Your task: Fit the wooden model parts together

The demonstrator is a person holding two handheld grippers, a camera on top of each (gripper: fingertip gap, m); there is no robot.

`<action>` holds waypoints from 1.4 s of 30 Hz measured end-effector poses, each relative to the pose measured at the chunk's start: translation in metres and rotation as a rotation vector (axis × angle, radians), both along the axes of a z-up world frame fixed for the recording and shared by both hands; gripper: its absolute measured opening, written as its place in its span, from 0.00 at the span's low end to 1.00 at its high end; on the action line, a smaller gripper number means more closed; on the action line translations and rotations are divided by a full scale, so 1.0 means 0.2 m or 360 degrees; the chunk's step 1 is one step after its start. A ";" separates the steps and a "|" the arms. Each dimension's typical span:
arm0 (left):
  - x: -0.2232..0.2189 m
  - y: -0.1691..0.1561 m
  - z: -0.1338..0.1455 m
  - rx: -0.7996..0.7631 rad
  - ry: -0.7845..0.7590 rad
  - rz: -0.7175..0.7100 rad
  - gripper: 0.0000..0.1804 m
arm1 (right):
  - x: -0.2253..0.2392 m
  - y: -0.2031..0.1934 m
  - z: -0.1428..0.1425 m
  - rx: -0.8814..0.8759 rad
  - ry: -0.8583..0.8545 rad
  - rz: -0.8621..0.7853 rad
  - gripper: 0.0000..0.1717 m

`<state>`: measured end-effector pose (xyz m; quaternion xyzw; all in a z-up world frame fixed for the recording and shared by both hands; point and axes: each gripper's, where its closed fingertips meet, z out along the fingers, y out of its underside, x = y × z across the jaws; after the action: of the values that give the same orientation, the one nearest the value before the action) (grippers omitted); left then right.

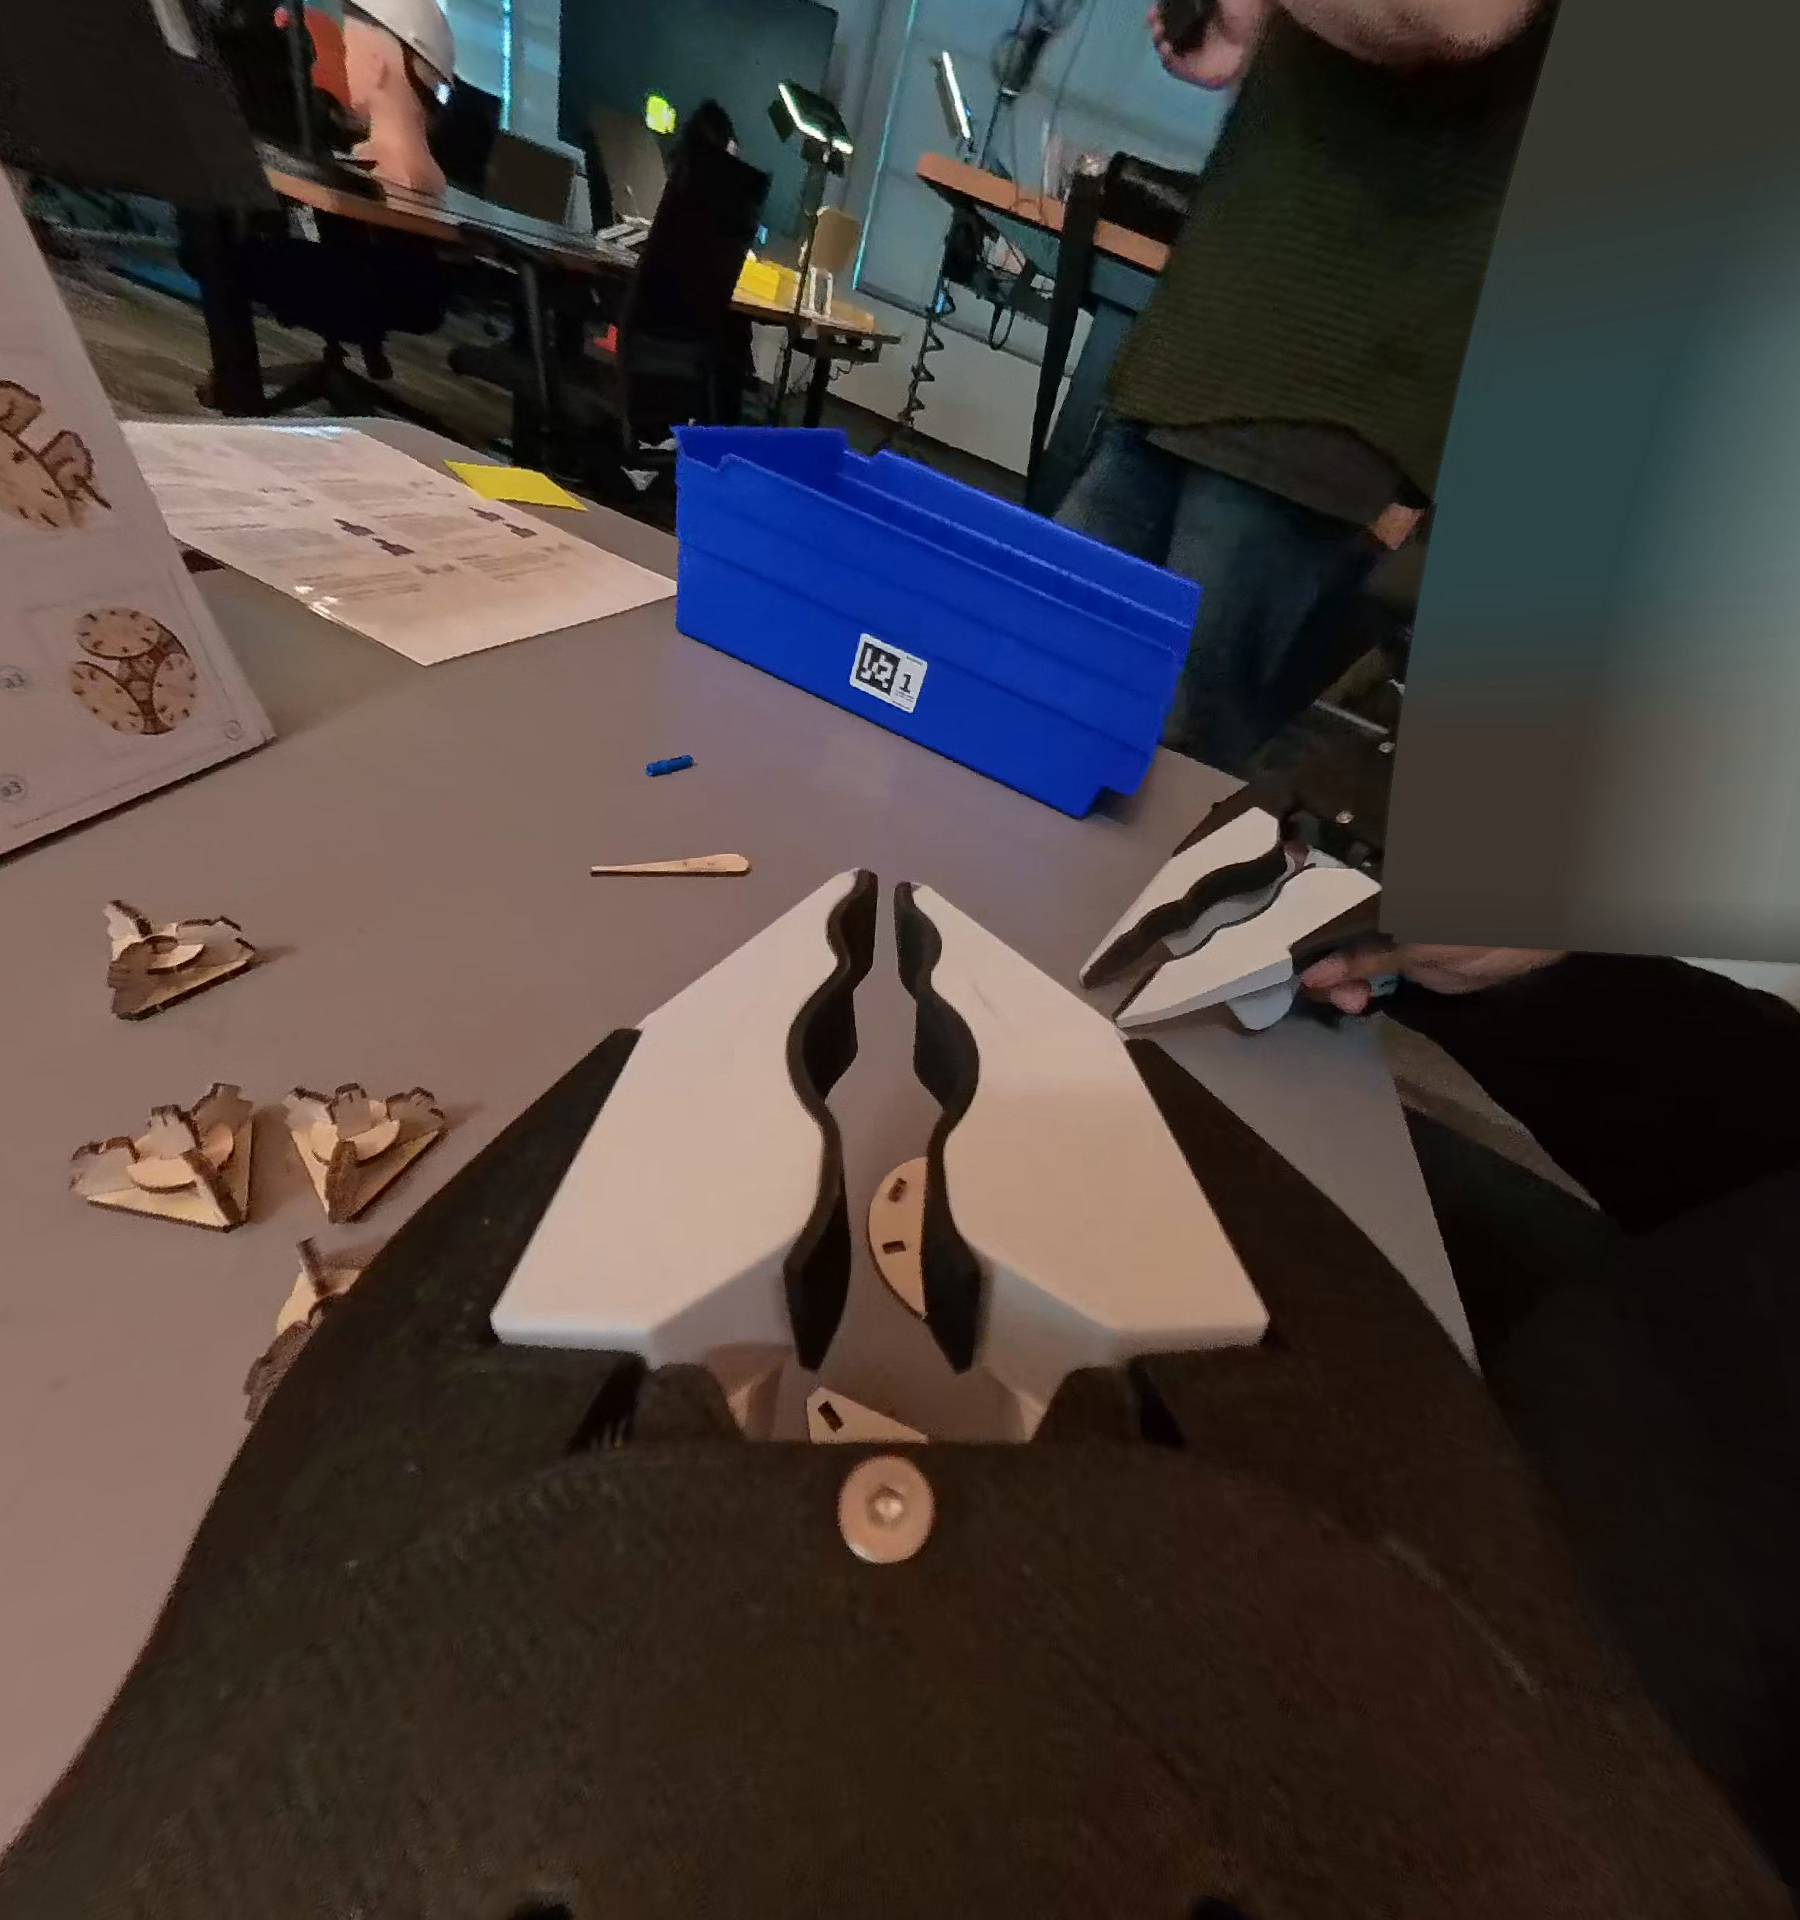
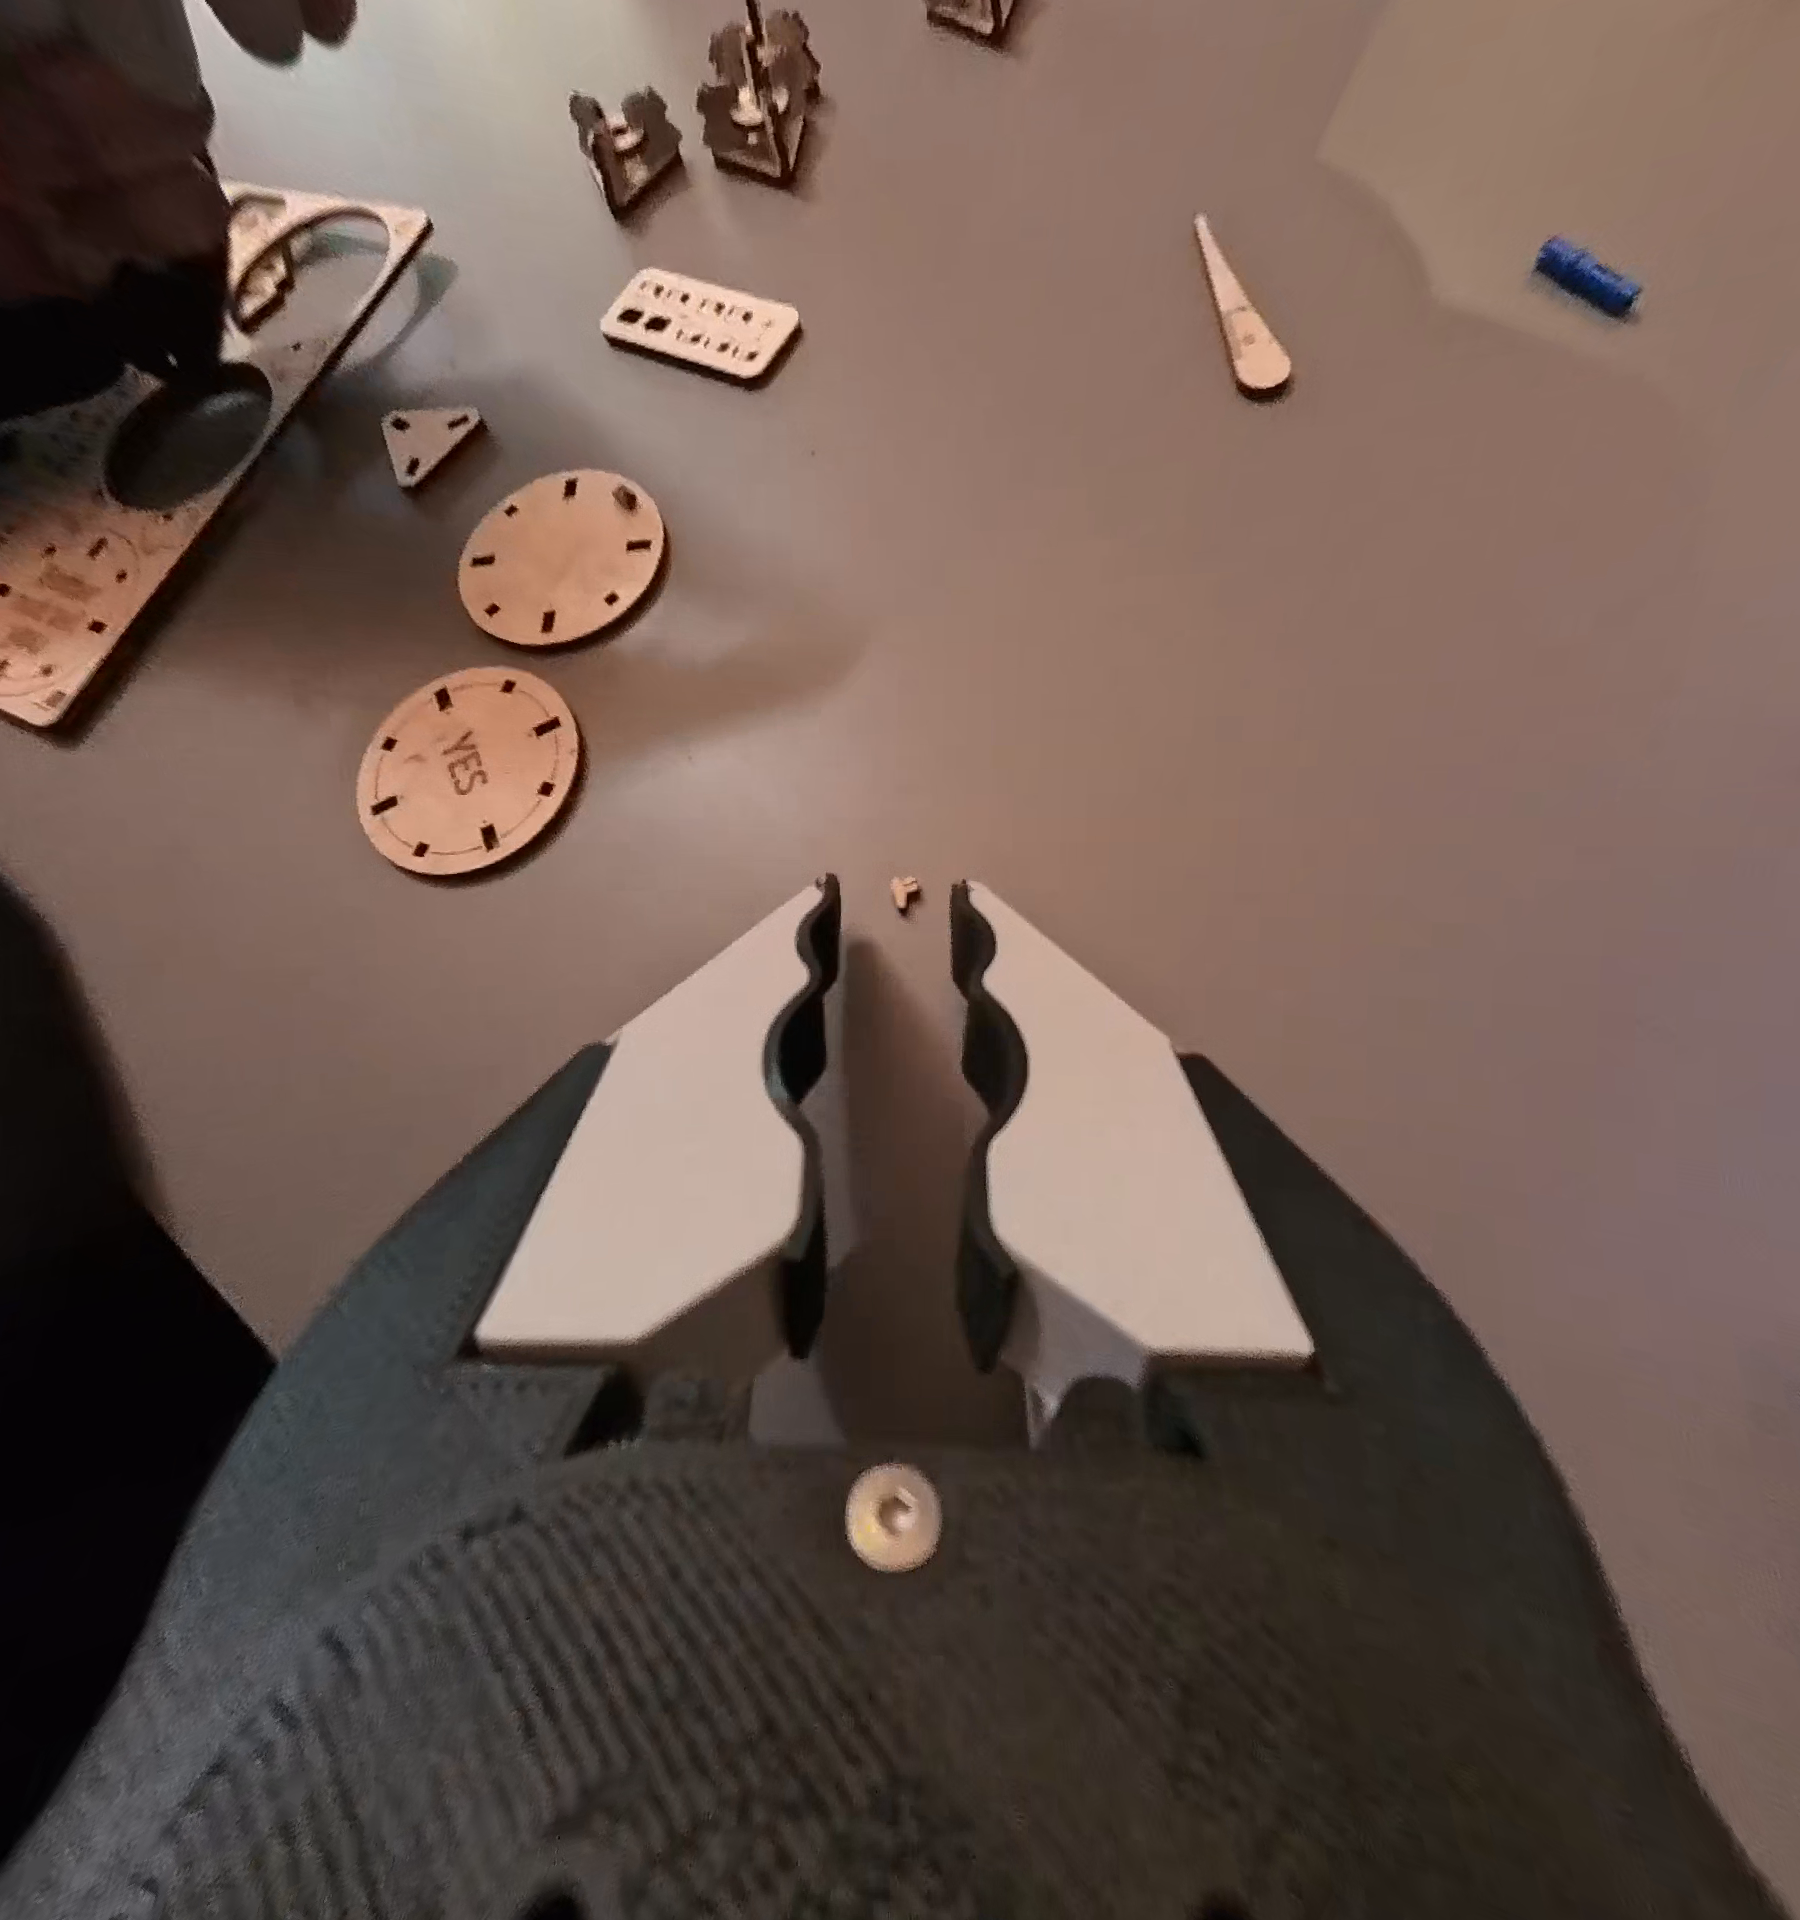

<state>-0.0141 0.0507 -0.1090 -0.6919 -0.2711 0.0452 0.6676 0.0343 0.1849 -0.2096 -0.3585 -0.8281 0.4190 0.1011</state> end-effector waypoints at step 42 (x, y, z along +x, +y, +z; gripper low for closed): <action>-0.79 0.37 0.34 -0.2670 0.1785 0.0269 0.00 | -0.41 -0.03 0.56 -0.0522 0.0988 -0.0330 0.01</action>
<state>-0.1726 0.1241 -0.0419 -0.7952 0.1527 0.5867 -0.0085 -0.0469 0.1790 -0.0979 -0.3078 -0.6389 0.6227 0.3307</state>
